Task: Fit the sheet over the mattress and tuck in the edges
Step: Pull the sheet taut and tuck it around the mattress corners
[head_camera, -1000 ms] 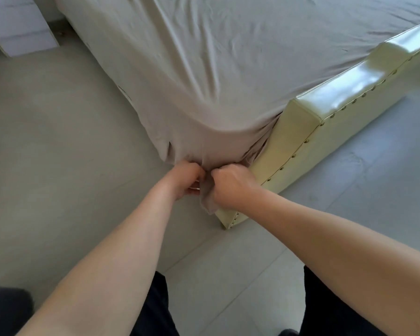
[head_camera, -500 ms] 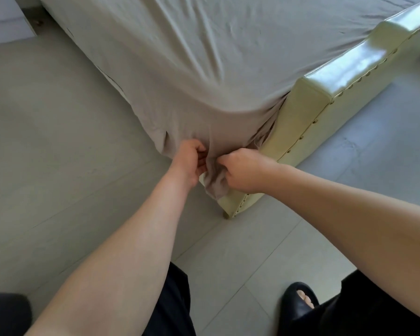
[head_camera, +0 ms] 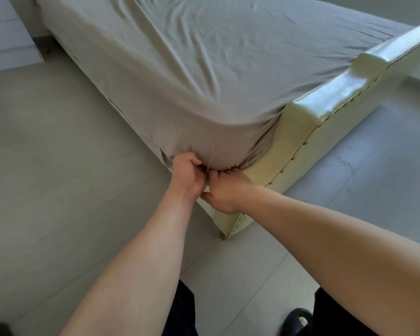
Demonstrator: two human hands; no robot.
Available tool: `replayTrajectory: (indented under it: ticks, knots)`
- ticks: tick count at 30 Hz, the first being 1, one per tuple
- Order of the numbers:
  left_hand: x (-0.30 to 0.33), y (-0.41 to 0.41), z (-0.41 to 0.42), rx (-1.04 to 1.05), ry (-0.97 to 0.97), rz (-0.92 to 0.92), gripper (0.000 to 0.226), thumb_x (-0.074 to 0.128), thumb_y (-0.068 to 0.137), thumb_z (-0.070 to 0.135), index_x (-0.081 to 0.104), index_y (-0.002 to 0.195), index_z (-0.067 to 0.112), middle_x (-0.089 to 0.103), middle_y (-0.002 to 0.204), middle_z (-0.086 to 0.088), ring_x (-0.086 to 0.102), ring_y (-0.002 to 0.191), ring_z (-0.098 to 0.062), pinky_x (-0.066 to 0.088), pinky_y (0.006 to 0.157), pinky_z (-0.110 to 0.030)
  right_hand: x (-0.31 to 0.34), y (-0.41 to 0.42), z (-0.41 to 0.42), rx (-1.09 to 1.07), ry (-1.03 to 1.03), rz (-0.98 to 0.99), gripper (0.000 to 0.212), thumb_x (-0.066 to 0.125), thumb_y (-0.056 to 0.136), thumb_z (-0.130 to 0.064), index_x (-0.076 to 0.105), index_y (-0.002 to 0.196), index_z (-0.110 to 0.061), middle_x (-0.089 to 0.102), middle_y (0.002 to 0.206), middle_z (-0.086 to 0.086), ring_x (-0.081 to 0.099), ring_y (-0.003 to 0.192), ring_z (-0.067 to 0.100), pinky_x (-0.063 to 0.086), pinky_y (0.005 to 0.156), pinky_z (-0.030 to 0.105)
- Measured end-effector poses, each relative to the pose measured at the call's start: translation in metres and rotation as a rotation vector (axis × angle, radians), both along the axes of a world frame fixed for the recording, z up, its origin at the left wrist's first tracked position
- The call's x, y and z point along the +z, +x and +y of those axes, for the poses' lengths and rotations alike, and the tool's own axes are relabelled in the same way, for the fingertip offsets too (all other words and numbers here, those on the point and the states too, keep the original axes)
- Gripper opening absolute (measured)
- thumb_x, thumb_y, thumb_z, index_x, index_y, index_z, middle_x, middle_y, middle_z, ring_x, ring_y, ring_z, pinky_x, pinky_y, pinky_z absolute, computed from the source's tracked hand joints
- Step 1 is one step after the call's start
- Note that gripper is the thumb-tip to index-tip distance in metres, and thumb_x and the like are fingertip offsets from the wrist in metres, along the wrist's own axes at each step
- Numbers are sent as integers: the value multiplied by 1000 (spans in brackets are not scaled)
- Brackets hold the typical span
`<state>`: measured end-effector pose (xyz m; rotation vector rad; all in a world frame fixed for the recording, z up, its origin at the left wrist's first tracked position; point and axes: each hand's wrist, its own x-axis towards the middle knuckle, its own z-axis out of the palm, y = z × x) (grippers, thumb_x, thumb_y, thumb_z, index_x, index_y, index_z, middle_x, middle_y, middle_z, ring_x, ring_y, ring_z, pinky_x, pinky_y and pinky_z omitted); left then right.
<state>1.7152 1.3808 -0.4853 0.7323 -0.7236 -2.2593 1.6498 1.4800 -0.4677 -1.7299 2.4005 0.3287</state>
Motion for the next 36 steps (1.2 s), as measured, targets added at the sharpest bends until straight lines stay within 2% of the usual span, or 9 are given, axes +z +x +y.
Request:
replayTrajectory:
  ticks: [4, 9, 11, 16, 19, 23, 28, 31, 36]
  knots:
    - [1, -4, -7, -27, -181, -190, 33, 45, 48, 5, 27, 72, 19, 33, 67, -4, 33, 58, -19, 28, 56, -27, 9, -11, -12, 11, 27, -43, 76, 31, 95, -73, 39, 152, -24, 49, 151, 7, 49, 136, 29, 40, 111, 42]
    - [14, 12, -22, -172, -369, -660, 12, 51, 76, -2, 57, 72, 8, 61, 67, -9, 58, 59, -23, 45, 54, -28, 1, -3, -18, -135, 30, -6, 75, 25, 94, -74, 45, 148, -25, 50, 150, 3, 48, 137, 29, 40, 109, 43]
    - [17, 13, -18, -252, -276, -539, 15, 45, 76, -6, 56, 77, 5, 60, 75, -11, 60, 74, -29, 55, 74, -37, 2, -1, -16, -86, 47, 25, 72, 27, 97, -69, 46, 147, -20, 53, 147, 6, 49, 135, 30, 40, 108, 43]
    - [12, 5, -4, -46, -42, -113, 37, 33, 64, -13, 58, 83, 6, 58, 81, -9, 54, 79, -29, 48, 86, -41, 22, 8, 1, 72, 173, 167, 54, 46, 101, -42, 44, 144, -9, 53, 141, 11, 52, 129, 29, 39, 105, 41]
    - [2, -8, -5, 69, 61, 57, 41, 39, 48, -3, 60, 81, 11, 64, 93, -8, 55, 102, -32, 39, 110, -48, 35, 25, 15, 171, 125, 146, 34, 49, 98, -29, 59, 127, -15, 60, 128, 8, 58, 117, 27, 43, 95, 37]
    - [5, -15, -1, 87, 92, 23, 30, 33, 51, 0, 59, 56, 15, 65, 77, -3, 59, 86, -27, 48, 98, -40, 54, 16, 28, 93, 36, 141, 18, 45, 96, -29, 60, 86, -24, 67, 108, 2, 59, 95, 26, 36, 79, 35]
    - [3, -2, -21, -35, -220, -393, 26, 37, 63, -2, 54, 49, 12, 55, 62, -6, 50, 57, -21, 45, 51, -24, 69, -1, 41, -82, -47, 159, 15, 48, 91, -25, 62, 95, -22, 63, 107, 9, 54, 99, 28, 35, 74, 35]
    - [-1, 10, -37, -97, -597, -816, 19, 56, 52, 22, 61, 64, 8, 62, 69, -13, 55, 63, -28, 44, 57, -35, 73, -15, 37, -192, -45, 229, 31, 43, 89, -25, 66, 109, -18, 61, 112, 12, 51, 103, 30, 40, 81, 37]
    - [11, 12, -36, -122, -789, -1053, 36, 52, 60, 26, 66, 84, 3, 69, 73, -12, 66, 74, -34, 55, 65, -37, 60, -28, 37, -136, 29, 321, 38, 41, 90, -27, 64, 119, -19, 59, 117, 9, 47, 108, 30, 39, 92, 38]
